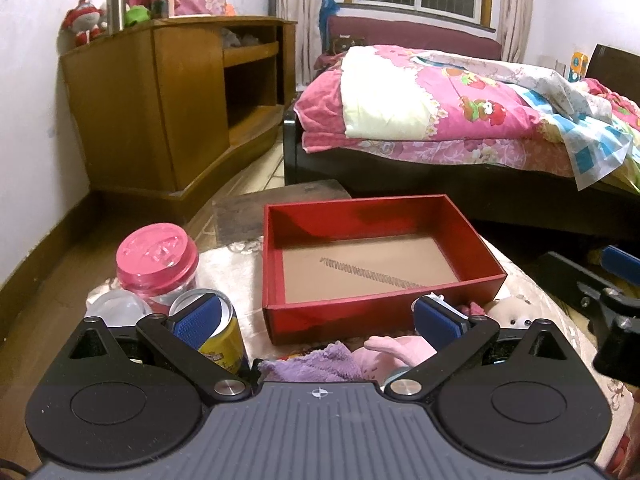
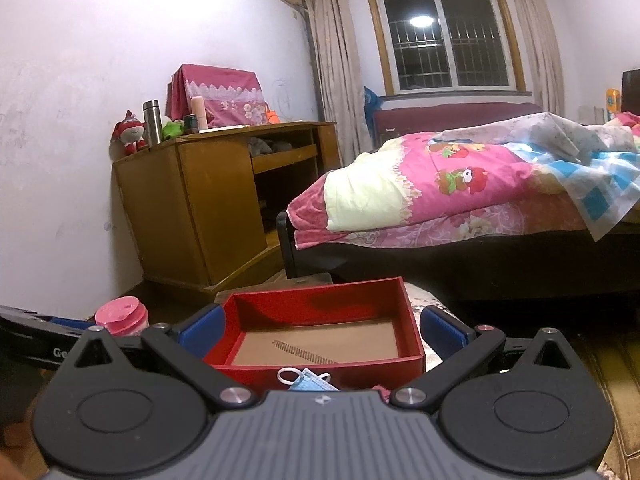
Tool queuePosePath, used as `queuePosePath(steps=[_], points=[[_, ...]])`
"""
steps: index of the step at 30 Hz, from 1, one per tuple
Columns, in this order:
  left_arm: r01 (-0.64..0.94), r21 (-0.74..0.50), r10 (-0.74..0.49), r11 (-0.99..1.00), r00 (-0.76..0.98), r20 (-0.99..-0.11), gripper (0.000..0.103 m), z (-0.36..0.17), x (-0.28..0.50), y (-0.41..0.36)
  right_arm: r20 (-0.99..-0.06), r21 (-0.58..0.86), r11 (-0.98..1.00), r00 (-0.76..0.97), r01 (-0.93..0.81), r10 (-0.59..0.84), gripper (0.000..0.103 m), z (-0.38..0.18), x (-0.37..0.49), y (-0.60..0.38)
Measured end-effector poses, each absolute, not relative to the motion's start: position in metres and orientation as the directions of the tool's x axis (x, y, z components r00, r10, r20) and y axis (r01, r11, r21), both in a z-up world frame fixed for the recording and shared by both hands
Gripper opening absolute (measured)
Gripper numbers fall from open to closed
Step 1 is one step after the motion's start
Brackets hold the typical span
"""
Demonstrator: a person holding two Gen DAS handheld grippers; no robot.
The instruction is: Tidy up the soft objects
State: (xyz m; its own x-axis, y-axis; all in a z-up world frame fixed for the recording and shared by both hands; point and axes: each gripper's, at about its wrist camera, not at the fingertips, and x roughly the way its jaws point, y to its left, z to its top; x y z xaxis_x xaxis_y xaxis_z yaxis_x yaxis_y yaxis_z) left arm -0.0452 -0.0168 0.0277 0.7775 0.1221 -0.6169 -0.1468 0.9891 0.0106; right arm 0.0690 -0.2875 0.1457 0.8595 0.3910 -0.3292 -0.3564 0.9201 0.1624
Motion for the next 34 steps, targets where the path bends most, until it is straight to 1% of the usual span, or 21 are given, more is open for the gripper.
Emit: queuePosePath(steps=[9, 34], points=[[-0.146, 0.029, 0.134, 0.989, 0.786, -0.604, 0.098, 0.0288, -0.0482, -0.0202, -0.325, 0.164, 0.922, 0.863, -0.352, 0.387, 0.079, 0.1467, 0.068, -0.2869], [-0.121, 0.042, 0.122, 0.992, 0.784, -0.609, 0.098, 0.0278, -0.049, -0.0238, -0.343, 0.162, 0.92, 0.854, -0.357, 0.392, 0.079, 0.1441, 0.0691, -0.2854]])
